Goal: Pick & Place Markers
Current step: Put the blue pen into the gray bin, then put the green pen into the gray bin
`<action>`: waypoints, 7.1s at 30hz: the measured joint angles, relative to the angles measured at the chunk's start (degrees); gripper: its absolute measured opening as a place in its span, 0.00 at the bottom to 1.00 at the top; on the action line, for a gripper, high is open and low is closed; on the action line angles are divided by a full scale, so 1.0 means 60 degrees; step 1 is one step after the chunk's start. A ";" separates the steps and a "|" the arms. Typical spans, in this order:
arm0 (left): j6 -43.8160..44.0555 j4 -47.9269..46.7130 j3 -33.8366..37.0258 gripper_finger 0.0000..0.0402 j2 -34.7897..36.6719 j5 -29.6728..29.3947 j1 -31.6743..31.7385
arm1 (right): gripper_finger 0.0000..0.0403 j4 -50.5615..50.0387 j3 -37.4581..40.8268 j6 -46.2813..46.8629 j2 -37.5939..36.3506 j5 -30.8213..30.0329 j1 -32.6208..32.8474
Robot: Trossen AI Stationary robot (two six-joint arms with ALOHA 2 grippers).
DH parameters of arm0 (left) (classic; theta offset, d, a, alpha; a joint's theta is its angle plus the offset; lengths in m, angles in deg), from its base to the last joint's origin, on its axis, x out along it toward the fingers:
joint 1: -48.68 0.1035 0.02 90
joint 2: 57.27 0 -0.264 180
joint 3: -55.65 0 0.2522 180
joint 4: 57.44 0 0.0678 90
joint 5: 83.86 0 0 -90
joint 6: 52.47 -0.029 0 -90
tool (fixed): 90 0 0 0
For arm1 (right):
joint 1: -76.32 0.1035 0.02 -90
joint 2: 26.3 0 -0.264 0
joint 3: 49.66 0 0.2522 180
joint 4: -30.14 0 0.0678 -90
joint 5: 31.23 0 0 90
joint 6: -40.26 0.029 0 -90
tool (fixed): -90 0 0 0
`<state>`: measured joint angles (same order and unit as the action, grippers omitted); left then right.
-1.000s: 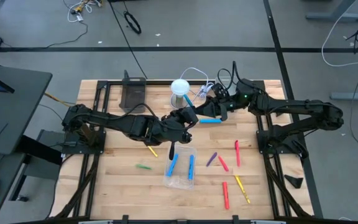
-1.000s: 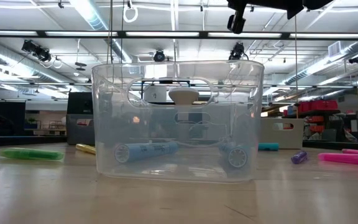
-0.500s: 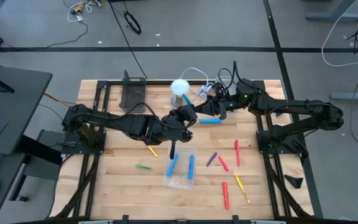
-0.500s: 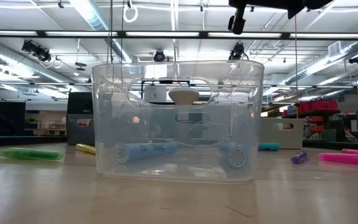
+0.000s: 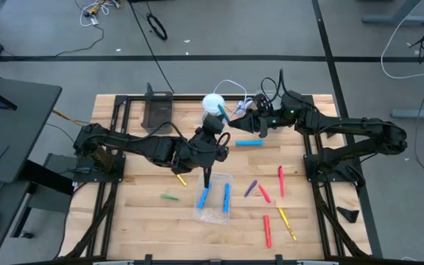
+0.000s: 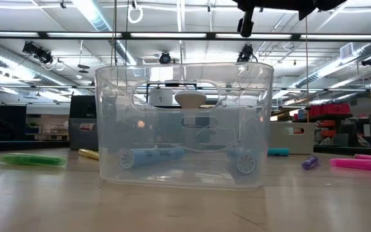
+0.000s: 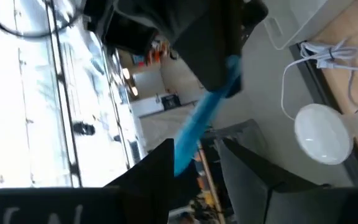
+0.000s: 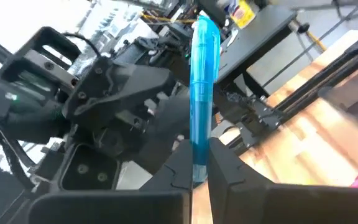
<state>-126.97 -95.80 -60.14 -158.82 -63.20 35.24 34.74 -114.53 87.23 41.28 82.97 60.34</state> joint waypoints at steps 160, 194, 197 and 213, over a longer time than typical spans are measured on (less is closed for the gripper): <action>1.2612 -0.6594 0.0002 0.35 0.1122 0.6108 -0.0196 | 0.44 -1.0607 -0.3806 -0.4150 0.2788 -0.7423 -0.0550; 1.3636 -0.7203 0.0002 0.36 0.1118 0.7571 -0.0229 | 0.44 -0.2046 -0.0765 -0.7514 0.0148 -0.6608 0.4854; 1.3915 -0.8019 0.0002 0.40 0.1118 0.7789 -0.0321 | 0.44 -0.2156 -0.0765 -0.7514 0.0148 -0.6608 0.4854; 1.5015 -1.0202 0.0002 0.63 0.1118 1.0030 -0.1441 | 0.44 -0.2166 -0.0765 -0.7507 0.0148 -0.6611 0.4850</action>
<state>-36.88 -157.01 -60.13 -152.11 -3.02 26.59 21.74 -119.12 42.19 42.16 43.30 89.44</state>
